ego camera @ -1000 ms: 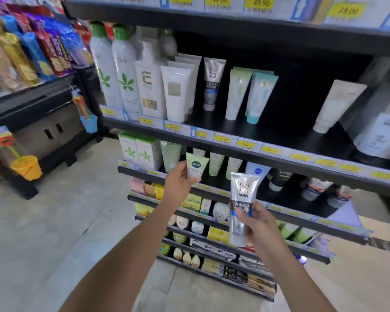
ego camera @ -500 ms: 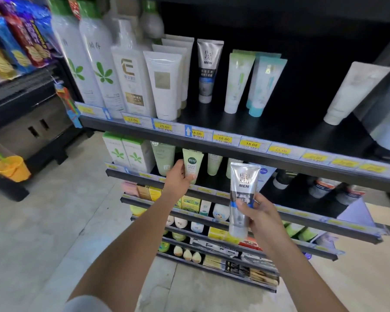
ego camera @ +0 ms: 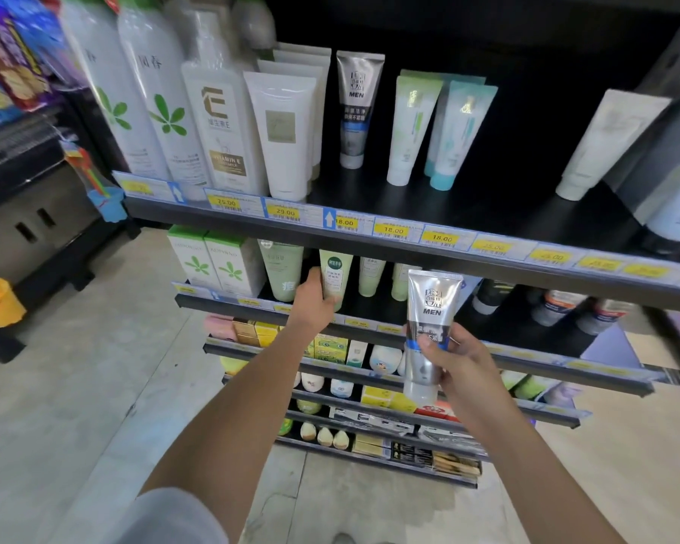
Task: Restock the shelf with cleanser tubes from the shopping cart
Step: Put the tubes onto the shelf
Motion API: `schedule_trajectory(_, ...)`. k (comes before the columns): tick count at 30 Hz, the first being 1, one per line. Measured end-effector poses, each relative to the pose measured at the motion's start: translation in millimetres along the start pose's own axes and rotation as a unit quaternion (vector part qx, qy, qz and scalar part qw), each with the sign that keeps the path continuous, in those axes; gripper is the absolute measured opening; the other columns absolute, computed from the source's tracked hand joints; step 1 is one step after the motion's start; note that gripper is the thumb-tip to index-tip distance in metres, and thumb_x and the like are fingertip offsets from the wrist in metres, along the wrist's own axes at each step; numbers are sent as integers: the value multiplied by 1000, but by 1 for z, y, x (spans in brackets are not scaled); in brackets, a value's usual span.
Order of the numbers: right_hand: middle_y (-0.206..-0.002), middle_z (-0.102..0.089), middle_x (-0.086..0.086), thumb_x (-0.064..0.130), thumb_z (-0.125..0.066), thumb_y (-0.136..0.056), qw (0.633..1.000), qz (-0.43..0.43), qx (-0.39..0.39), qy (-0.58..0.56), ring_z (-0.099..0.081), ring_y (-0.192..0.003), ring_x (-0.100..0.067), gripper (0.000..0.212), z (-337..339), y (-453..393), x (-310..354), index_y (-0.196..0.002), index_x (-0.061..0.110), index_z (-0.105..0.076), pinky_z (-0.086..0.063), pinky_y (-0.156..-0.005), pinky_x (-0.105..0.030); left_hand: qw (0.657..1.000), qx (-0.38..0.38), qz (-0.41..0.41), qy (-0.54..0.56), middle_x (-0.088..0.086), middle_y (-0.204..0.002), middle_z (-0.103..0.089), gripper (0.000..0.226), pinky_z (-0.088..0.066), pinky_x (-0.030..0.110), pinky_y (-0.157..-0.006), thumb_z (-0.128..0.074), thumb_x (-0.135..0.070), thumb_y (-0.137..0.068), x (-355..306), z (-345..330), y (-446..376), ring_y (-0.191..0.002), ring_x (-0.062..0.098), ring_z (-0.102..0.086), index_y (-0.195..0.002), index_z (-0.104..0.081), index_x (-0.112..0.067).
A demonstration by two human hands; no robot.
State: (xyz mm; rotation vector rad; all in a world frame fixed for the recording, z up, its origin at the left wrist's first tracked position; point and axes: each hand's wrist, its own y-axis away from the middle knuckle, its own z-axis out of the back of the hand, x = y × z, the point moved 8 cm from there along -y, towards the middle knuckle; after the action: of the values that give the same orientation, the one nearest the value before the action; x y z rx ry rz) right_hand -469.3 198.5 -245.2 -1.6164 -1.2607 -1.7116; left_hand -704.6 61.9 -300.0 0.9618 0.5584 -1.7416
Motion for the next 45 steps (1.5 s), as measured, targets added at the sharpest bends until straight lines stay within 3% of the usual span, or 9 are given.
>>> schedule_trajectory(12,-113,-74,-8,9,-64,-93,1000,18,21,2,-68,-109,-28,28,-15,3,16,-120,16,-66,-50,-101,-49,997,27,19,-66,16,-120,-65,43,-49,36,-88,-73,-12,-86,-15,11,12,-113,34,-61,-121,-49,-4)
schedule_trajectory(19,-110,-75,-3,9,-67,-91,996,54,59,29,-67,-110,-23,30,-39,-1,33,-119,19,-66,-51,-92,-36,983,-39,-23,-175,9,-112,-66,34,-56,39,-77,-63,-15,-89,-28,18,53,-100,30,-66,-122,-55,-9)
schedule_trajectory(22,-112,-74,-2,10,-68,-90,994,72,83,27,-67,-110,-22,33,-55,0,54,-121,22,-65,-51,-98,-44,962,-46,-111,-244,3,-125,-61,43,-49,38,-96,-58,-15,-90,-32,8,72,-118,25,-56,-133,-54,-16)
schedule_trajectory(26,-114,-73,-2,6,-71,-85,987,130,98,0,-65,-113,-22,37,-74,-2,104,-119,20,-67,-52,-97,-42,931,-8,-140,-336,4,-148,-47,56,-19,39,-123,-56,-16,-90,-11,-3,75,-144,25,-33,-145,-45,-18)
schedule_trajectory(33,-105,-76,-2,1,-76,-80,973,218,73,-23,-71,-103,-20,33,-98,-30,190,-108,17,-70,-56,-89,-38,900,38,-143,-410,3,-166,-10,77,-3,42,-126,-52,-21,-95,10,-7,83,-154,21,0,-158,-8,-23)
schedule_trajectory(36,-108,-76,-2,4,-76,-82,971,227,65,-42,-71,-105,-17,37,-110,-54,207,-116,14,-68,-55,-91,-33,903,37,-146,-402,4,-164,-18,70,-6,42,-126,-51,-20,-96,3,-3,87,-153,24,-9,-157,-16,-22)
schedule_trajectory(40,-109,-75,-2,3,-78,-79,973,223,40,-49,-69,-107,-17,38,-121,-96,214,-112,17,-68,-53,-98,-39,900,-77,-287,-320,0,-120,-62,41,-47,37,-103,-56,-18,-87,-62,25,104,-116,23,-59,-128,-59,-19)
schedule_trajectory(42,-107,-75,1,2,-80,-77,973,230,26,-23,-69,-104,-13,37,-124,-112,214,-107,20,-68,-54,-95,-35,868,-168,-371,-285,2,-111,-64,33,-51,39,-94,-56,-19,-88,-103,47,115,-106,24,-61,-120,-62,-16)
schedule_trajectory(45,-106,-73,-1,3,-82,-76,971,237,-2,29,-68,-102,-14,36,-124,-131,210,-105,19,-68,-55,-94,-36,828,-280,-405,-267,11,-123,-63,36,-45,44,-102,-58,-17,-88,-149,86,120,-117,30,-57,-123,-63,-10)
